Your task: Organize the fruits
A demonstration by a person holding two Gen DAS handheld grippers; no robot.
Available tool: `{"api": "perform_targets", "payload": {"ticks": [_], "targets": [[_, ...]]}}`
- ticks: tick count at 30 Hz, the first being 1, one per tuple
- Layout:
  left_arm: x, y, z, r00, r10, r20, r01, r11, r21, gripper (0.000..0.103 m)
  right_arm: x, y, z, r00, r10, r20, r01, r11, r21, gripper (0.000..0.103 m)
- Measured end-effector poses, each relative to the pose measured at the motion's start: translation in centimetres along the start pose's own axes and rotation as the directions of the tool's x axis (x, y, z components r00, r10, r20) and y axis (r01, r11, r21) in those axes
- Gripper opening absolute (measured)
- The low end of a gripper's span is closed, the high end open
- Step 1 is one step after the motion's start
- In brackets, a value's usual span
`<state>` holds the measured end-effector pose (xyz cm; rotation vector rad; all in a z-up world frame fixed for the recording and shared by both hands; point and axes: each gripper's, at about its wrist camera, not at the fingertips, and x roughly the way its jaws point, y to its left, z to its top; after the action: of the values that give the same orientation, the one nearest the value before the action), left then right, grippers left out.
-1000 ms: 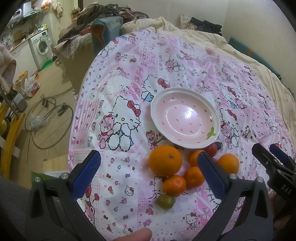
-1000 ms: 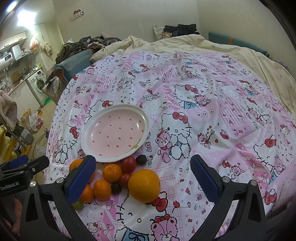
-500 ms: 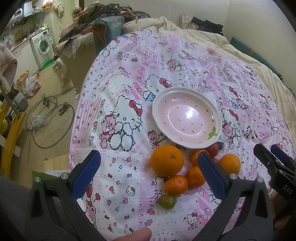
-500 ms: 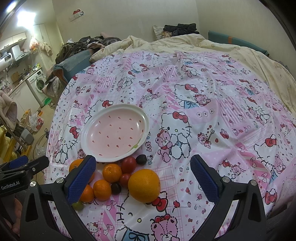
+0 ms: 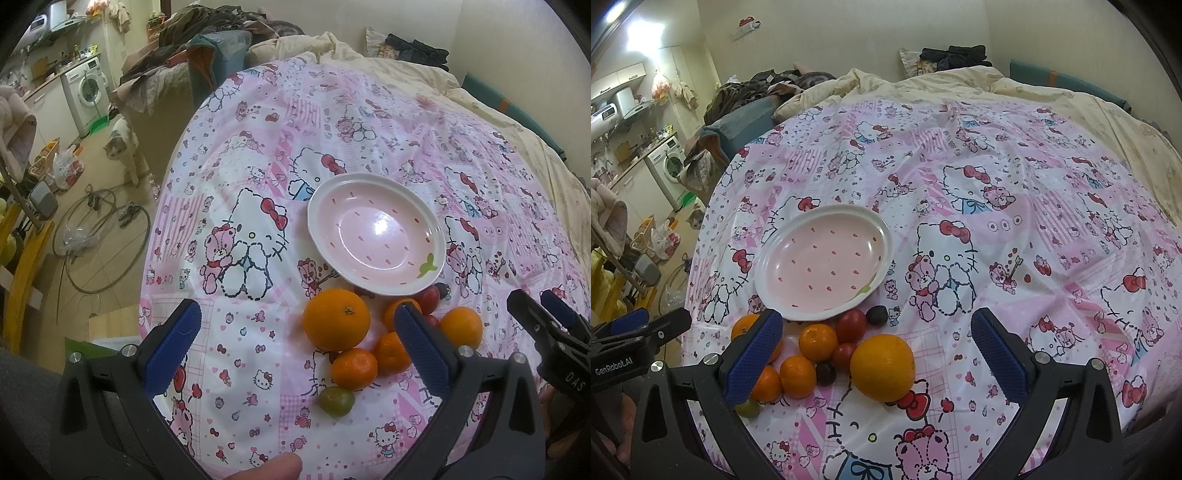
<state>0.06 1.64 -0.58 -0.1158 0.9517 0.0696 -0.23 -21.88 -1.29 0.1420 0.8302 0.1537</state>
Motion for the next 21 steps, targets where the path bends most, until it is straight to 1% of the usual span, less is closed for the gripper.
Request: {"api": "perform_targets", "payload": {"ticks": [13, 17, 21], "targets": [[0.1, -0.1, -0.2, 1.000, 0.001, -0.002, -0.001, 1.000, 0.003, 0.103, 0.2, -0.1, 0.0, 1.000, 0.005, -0.010, -0.005, 1.000, 0.005, 0.103], [0.2, 0.0, -0.3, 1.000, -0.001, -0.013, 0.000, 1.000, -0.009, 0.103, 0.9, -1.5, 0.0, 0.997, 0.029, -0.069, -0.024, 0.997, 0.067, 0.103], [0.4, 0.0, -0.4, 0.999, 0.011, -0.033, -0.012, 1.000, -0.022, 0.103, 2.4, -3.9, -0.6, 0.984, 0.069, -0.163, -0.041, 0.985, 0.169, 0.103]]}}
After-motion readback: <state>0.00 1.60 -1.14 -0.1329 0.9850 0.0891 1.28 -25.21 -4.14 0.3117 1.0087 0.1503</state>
